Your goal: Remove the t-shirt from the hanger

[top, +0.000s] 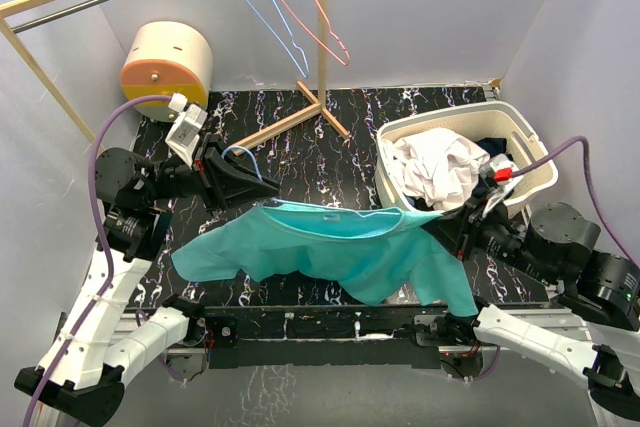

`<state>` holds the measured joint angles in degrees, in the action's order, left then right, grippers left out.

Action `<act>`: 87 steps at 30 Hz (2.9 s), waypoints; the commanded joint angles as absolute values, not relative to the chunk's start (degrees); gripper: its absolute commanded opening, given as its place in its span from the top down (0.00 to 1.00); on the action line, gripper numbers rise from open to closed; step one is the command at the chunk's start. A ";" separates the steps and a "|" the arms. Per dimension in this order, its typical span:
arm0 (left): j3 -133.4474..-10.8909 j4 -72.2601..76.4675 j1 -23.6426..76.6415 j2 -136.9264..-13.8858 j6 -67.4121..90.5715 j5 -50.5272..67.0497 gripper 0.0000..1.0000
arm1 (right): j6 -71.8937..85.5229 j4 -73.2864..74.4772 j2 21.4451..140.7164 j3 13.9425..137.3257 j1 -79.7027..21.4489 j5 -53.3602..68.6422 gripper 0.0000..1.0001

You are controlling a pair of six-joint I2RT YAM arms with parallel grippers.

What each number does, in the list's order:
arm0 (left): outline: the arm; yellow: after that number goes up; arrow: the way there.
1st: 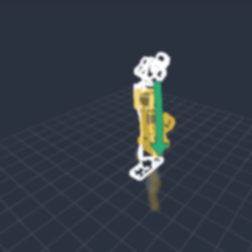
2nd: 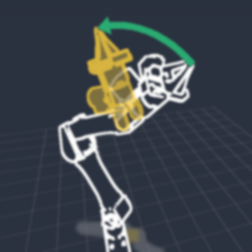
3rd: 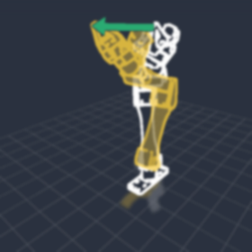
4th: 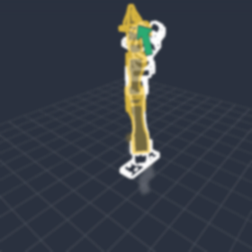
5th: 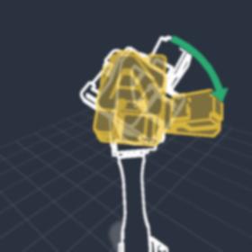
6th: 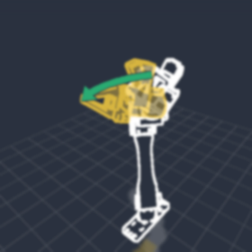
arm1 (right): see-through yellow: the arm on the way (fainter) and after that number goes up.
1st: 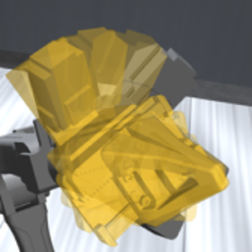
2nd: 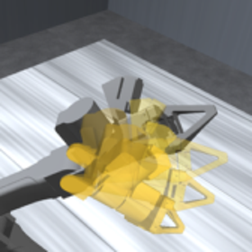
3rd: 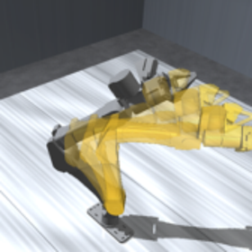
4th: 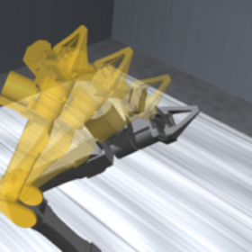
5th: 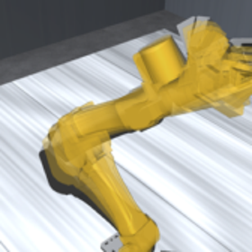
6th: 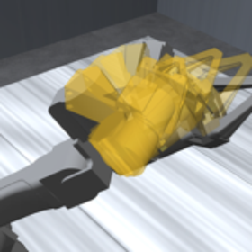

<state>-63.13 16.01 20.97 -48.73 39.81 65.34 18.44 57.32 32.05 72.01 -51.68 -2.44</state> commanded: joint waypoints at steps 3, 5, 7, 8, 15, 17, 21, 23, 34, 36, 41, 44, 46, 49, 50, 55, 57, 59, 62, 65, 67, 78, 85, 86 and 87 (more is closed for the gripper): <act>-66.17 15.81 20.85 -48.10 38.80 64.34 1.00 | 24.29 62.08 30.20 75.00 -51.68 -23.72 0.92; -66.16 15.40 20.83 -48.05 38.21 63.85 1.00 | 24.96 62.48 30.10 74.05 -51.77 -23.40 0.92; -65.98 15.65 20.83 -48.22 38.06 63.28 1.00 | 24.85 61.74 30.48 71.96 -51.77 -19.49 0.92; -65.89 15.84 20.83 -48.49 38.11 62.97 1.00 | 24.38 60.95 30.91 70.93 -51.72 -15.83 0.92; -65.18 16.57 20.83 -50.23 37.86 61.43 1.00 | 20.22 57.91 35.86 68.70 -51.72 3.90 0.63; -65.50 15.00 20.83 -50.63 37.00 61.43 1.00 | 19.56 58.60 36.11 70.10 -51.81 3.99 0.60; -65.17 13.29 20.83 -51.28 35.97 63.15 1.00 | 17.41 58.48 36.19 74.58 -51.76 9.60 0.54; -64.29 14.15 20.87 -51.42 36.45 64.75 1.00 | 16.66 57.12 36.80 77.16 -51.77 14.20 0.53; -59.92 18.81 20.83 -51.08 39.11 70.41 1.00 | 11.69 48.06 45.63 84.78 -51.79 23.06 0.48; -59.63 19.07 20.83 -51.05 39.16 70.40 1.00 | 10.62 46.81 47.95 84.65 -51.76 22.87 0.47; -59.60 19.73 20.87 -51.05 39.60 70.53 1.00 | 8.96 44.60 53.13 83.40 -51.75 24.26 0.47; -59.75 19.56 20.85 -51.02 39.64 70.53 1.00 | 8.63 44.11 55.03 82.56 -51.82 26.50 0.47; -59.78 19.31 20.89 -51.05 39.46 70.51 1.00 | 8.67 43.94 55.63 81.90 -51.77 28.02 0.49; -59.61 19.33 20.83 -50.86 39.34 70.44 1.00 | 8.86 43.94 56.02 80.74 -51.71 28.64 0.56; -59.59 19.34 20.83 -50.76 39.25 70.37 1.00 | 8.86 44.05 56.11 80.46 -51.78 29.06 0.63; -59.91 17.02 20.83 -50.85 37.43 68.56 1.00 | 9.53 44.62 55.73 79.67 -51.75 26.97 0.92; -60.46 11.96 20.83 -50.60 34.71 65.93 0.85 | 9.76 45.00 54.84 79.61 -51.77 24.78 0.92; -60.95 6.76 20.83 -50.18 31.50 62.53 0.60 | 10.05 45.78 54.06 79.65 -51.78 22.59 0.92; -61.17 0.24 20.88 -48.76 26.78 56.59 0.34 | 10.55 46.98 53.30 79.92 -51.81 19.53 0.92; -60.76 -5.49 20.83 -46.07 22.45 49.10 0.21 | 11.45 47.49 53.40 80.45 -51.77 14.27 0.92; -60.16 -8.96 20.79 -43.90 20.28 41.97 0.20 | 11.98 47.40 54.21 81.02 -51.72 10.25 0.92; -46.58 -18.95 20.83 -27.63 19.19 1.57 0.23 | 10.42 34.55 66.63 87.22 -51.72 -2.29 0.92; -38.86 -23.42 20.83 -20.48 20.15 -5.68 0.23 | 7.66 15.30 78.06 92.42 -51.47 -4.78 0.92; -37.49 -22.90 20.83 -19.54 20.48 -5.41 0.24 | 7.33 12.65 79.64 92.94 -51.26 -4.99 0.92; -37.36 -22.86 20.83 -18.98 20.63 -4.92 0.23 | 7.15 10.91 81.56 94.85 -50.92 -5.49 0.92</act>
<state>-39.35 -21.61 20.95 -21.78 19.73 -0.67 9.43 28.84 77.67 89.38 -51.72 -2.90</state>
